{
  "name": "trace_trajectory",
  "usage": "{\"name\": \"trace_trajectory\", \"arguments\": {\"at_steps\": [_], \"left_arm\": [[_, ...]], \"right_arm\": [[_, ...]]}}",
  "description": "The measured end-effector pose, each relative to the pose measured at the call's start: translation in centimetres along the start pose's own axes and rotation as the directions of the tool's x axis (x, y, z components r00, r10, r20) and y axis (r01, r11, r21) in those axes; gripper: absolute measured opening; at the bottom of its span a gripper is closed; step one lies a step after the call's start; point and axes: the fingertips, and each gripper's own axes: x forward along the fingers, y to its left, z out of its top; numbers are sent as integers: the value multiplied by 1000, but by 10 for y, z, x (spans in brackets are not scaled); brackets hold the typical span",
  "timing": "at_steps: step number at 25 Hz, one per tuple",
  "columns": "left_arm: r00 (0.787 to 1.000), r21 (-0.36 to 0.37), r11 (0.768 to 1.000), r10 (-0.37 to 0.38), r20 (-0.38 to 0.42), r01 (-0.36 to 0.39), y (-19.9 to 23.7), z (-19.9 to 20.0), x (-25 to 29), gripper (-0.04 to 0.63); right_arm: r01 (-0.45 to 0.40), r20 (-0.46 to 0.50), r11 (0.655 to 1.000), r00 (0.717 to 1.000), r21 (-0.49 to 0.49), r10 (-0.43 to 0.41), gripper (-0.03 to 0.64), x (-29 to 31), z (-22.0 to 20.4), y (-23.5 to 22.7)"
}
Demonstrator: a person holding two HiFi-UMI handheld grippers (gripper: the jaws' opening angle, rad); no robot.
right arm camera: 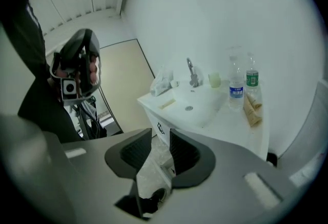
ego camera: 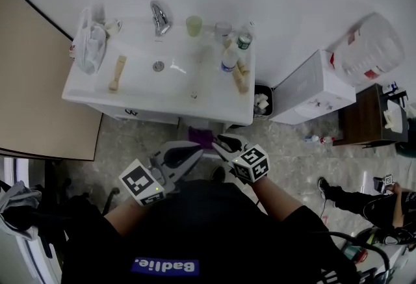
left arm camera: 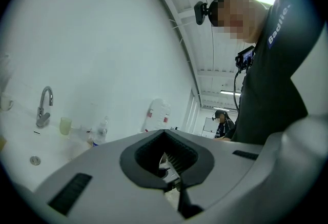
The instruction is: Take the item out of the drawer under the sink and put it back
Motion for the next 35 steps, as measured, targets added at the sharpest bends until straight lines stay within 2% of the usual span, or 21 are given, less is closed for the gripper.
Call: {"name": "trace_trajectory", "arguments": {"at_steps": [3,6,9,13,18,25,35], "left_arm": [[1000,0,1000,-11,-1,11,-1,0,2,-11],[1000,10,1000,-19,17,19,-3,6,5,-11],[1000,3,1000,-27,10,27,-5,5,5,-11],[1000,-9,1000,-29,5,29,-7,4,6,-12],[999,3,999,-36,9,36,-9,4,5,-11],[996,-18,997,-78,-54,77,-18,-9,6,-12],[991,-24,993,-120,-58,119,-29,-13,17,-12]], "right_arm": [[-15,83,1000,997,17,13,78,-19,23,12],[-45,153,999,987,-22,48,46,-39,51,32],[-69,224,996,971,-58,80,18,-57,77,50],[-87,314,995,945,-41,96,3,-74,105,64],[-104,348,991,929,-81,126,2,-81,121,82],[-60,396,987,911,-146,114,2,-92,129,102],[-24,424,992,902,-125,75,0,-105,121,98]]}}
